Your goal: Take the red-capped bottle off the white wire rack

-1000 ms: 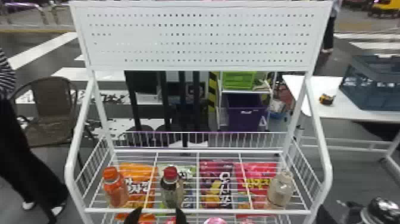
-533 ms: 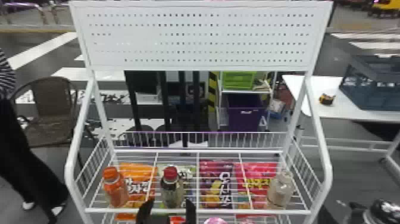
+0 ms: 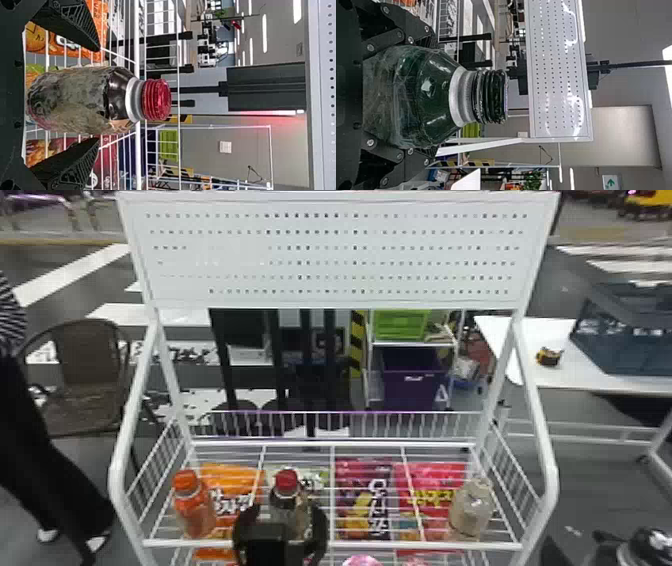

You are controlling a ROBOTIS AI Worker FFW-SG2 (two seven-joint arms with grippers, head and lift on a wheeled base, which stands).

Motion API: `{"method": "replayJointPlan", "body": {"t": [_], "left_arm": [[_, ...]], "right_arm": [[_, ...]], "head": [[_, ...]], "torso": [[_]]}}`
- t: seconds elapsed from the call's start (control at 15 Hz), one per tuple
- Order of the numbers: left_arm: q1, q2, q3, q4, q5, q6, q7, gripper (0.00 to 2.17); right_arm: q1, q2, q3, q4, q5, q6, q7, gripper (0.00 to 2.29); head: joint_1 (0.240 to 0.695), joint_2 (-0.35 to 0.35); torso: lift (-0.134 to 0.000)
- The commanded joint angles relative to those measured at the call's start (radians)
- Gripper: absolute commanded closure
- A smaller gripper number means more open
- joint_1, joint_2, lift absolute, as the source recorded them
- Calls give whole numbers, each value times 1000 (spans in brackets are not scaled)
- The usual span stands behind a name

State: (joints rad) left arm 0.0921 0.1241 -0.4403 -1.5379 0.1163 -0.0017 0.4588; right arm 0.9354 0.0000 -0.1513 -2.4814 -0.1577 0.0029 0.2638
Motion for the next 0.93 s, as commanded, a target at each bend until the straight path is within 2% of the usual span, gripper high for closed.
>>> {"method": "replayJointPlan", "body": {"t": [0.0,0.13,0.2,0.27,0.33,0.4,0.47,0.6,0.87], "left_arm": [[-29,-1,2,29,3,1,0,90],[-46,-1,5,45,9,13,0,140],[-49,2,9,50,14,16,-5,377],[-49,5,12,47,19,32,-17,832],[-48,9,12,44,28,32,-23,1430],[-46,8,12,44,29,35,-23,1781],[-43,8,11,39,29,35,-25,1875],[-22,15,6,-10,28,35,-26,1899],[57,40,12,-264,9,167,-11,1895]], "right_arm": [[2,1,-4,-1,-2,-1,0,485],[2,1,-5,1,-6,-1,2,485],[0,1,-7,3,-6,-1,2,485],[0,1,-8,3,-6,-1,2,485],[-3,1,-8,3,-6,3,2,485],[-4,1,-8,3,-6,3,2,485],[-7,1,-8,3,-6,6,2,485],[-14,1,-8,6,-6,12,2,485],[-18,1,-8,10,-6,18,2,485]], "head": [[499,0],[499,0],[499,0],[499,0],[499,0],[499,0],[499,0],[499,0],[499,0]], "torso": [[0],[0],[0],[0],[0],[0],[0],[0],[0]]}}
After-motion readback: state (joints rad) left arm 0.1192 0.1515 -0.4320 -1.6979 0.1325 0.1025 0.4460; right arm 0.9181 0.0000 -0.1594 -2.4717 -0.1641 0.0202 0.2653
